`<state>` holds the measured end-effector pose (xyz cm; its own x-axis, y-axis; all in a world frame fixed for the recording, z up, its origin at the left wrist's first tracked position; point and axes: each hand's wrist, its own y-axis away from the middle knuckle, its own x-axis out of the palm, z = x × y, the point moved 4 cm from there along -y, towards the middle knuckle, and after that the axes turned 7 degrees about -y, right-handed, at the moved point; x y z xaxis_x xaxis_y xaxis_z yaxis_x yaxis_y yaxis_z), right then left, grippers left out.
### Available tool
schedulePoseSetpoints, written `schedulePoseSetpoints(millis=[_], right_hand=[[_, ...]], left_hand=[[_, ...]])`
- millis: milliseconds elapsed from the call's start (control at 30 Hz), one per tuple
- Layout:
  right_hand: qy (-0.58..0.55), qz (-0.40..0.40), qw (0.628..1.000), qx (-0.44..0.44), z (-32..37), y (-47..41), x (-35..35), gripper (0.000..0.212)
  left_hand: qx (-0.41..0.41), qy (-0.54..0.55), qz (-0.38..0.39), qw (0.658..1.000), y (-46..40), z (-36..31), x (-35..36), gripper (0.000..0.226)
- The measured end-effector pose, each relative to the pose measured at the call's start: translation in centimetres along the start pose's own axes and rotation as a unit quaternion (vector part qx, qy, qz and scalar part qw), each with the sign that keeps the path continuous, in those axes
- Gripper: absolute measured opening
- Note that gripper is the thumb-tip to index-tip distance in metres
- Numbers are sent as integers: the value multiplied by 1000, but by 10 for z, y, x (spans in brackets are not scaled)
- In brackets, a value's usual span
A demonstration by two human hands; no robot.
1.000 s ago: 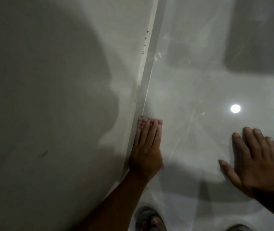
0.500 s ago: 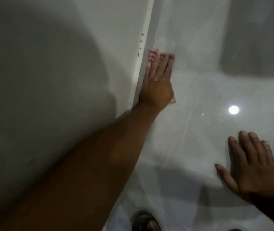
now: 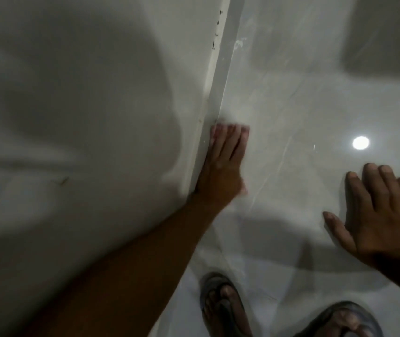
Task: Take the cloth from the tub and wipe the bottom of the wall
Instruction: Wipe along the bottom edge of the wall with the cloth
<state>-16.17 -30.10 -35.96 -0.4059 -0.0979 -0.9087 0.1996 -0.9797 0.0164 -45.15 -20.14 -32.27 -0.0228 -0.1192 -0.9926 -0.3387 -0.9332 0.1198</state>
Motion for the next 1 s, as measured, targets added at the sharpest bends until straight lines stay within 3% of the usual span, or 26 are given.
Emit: schedulePoseSetpoints(millis=[133,300,400,500,633,733,867,933,1000], right_hand=[[3,-10,1000,8,-3,-2,3,90],[2,-13,1000,11,-2,-2,3,91],[7,-8,1000,12,-3,-2,3,91],[10,-18,1000,12,-3,-3,3,91],[21,-21,1000,11,-5,-2,3,90],[21,-13,1000,8,-3,-2,2,92],[21,-10,1000,17,-1,-5,-1,91],[23,-5,1000,19,0,-4,0,91],[21,-1,1000,13,-2,-3,1,91]], left_hand=[[-27,9,-10,1000,-104,9,-6,114],[125,-87,10,988,-134,-14,12,74],[143,-95,12,985,-159,-14,4,83],[107,-89,12,990,-201,-2,-6,108],[-34,-34,7,999,-224,21,-21,105],[-65,-15,-9,998,-169,18,-22,111],[-90,45,-30,995,-3,-3,-5,98],[-87,18,6,996,81,-12,5,98],[-58,4,22,998,117,-18,17,82]])
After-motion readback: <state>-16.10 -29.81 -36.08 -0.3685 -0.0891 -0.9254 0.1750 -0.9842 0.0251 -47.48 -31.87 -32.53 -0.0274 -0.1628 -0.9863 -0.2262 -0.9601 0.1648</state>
